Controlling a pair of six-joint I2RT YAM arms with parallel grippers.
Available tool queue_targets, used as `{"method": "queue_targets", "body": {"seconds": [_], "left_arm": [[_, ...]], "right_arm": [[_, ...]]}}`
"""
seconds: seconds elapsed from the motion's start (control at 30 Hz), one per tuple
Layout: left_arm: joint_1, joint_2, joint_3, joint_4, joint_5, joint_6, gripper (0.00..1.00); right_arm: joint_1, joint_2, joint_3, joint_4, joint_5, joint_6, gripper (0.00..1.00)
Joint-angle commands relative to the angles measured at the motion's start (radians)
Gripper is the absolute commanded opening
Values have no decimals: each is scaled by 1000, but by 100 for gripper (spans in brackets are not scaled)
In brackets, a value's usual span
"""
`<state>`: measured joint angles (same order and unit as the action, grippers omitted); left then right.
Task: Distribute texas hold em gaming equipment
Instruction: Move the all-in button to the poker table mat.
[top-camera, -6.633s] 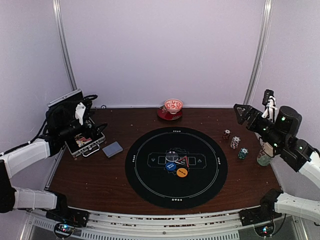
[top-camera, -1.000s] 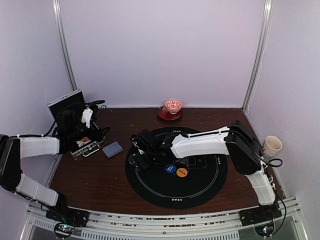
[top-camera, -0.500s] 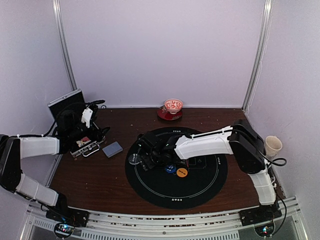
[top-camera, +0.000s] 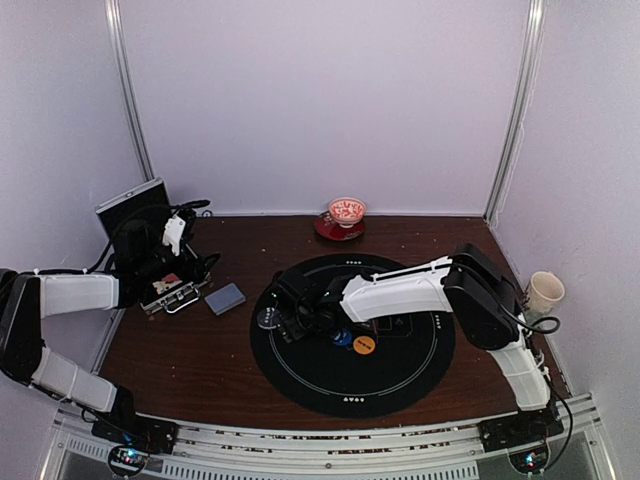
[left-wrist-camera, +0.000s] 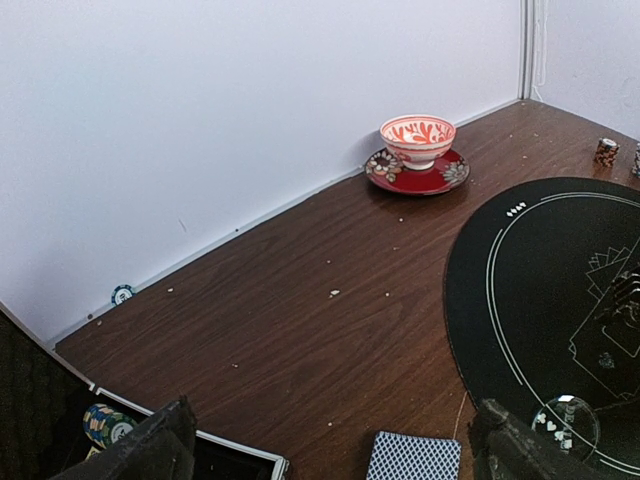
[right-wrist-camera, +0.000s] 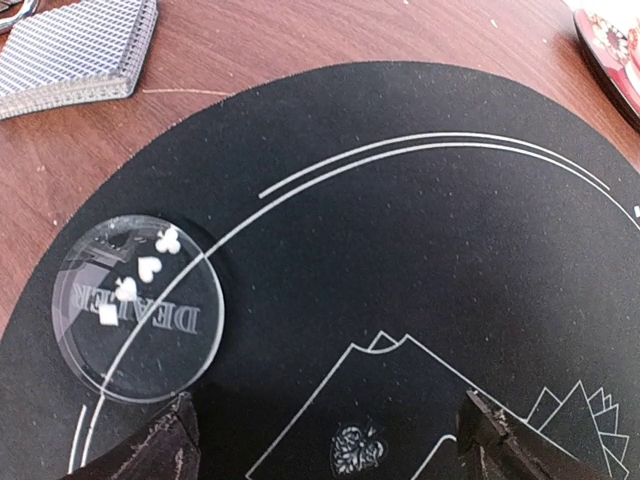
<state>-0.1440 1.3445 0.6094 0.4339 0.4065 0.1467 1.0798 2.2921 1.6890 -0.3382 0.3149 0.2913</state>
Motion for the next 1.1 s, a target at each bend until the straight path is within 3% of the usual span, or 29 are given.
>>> {"method": "queue_targets", "body": {"seconds": [0.0,0.83,1.07], "left_arm": [[-2,7,3,54,3,3,98],[-2,18,8,49,3,5,98],[-1,20,10,46,1,7,98]], "right_arm": [[0,53,19,-25,10,-8,91],[1,82,70,-42,-21,-21,91],[0,-48,5,-98,-28,-17,95]]}}
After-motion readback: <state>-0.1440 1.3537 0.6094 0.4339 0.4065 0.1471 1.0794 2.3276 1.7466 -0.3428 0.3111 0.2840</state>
